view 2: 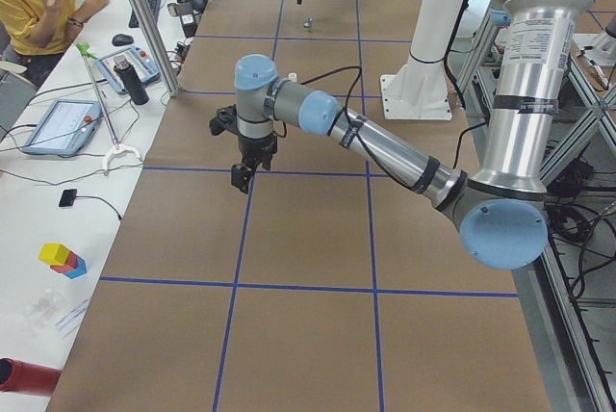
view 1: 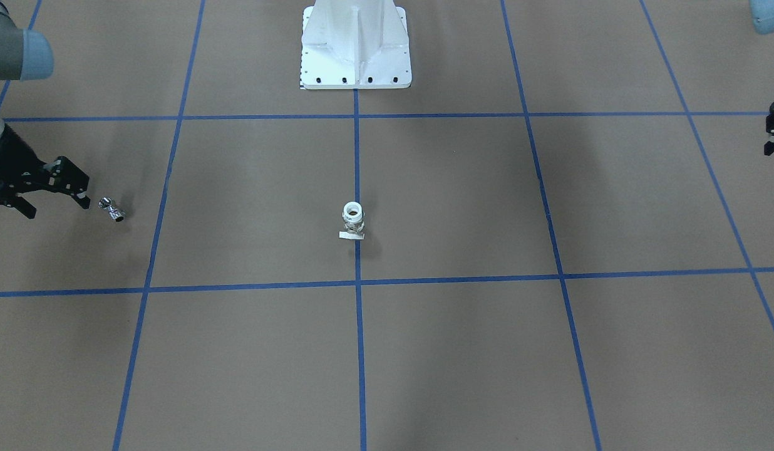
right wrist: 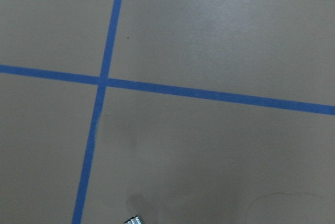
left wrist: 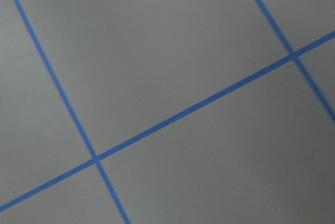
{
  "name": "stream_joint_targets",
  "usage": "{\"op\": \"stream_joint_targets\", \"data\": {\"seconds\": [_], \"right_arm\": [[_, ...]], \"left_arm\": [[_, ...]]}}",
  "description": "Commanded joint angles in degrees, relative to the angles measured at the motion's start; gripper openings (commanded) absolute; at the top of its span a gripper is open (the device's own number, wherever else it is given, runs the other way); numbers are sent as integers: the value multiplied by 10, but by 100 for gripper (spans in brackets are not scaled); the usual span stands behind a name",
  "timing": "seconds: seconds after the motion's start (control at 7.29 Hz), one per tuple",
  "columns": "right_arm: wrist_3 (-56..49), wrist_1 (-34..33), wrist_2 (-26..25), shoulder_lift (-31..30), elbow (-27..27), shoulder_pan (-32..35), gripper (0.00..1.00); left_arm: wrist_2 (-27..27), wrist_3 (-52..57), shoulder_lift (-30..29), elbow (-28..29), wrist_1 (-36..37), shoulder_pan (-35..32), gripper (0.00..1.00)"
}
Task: Assemble PPR valve and pipe with both arms
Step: 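Lower the right gripper onto the chrome pipe fitting and grasp it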
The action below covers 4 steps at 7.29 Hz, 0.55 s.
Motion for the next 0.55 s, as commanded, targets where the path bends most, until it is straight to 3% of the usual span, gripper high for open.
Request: {"op": "stream_joint_targets", "data": {"seconds": [0.0,0.14,0.41], "right_arm": [[-3,35,-56,-20,7,-76,100],[-12,68,-58,-41,6,-84,100],[-32,70,-59,-48,1,-89,100]], "left_arm": [[-3,9,39,25,-67,-28,100],[-4,9,40,25,-67,-28,100],[-4,9,40,24,-67,-28,100]]}}
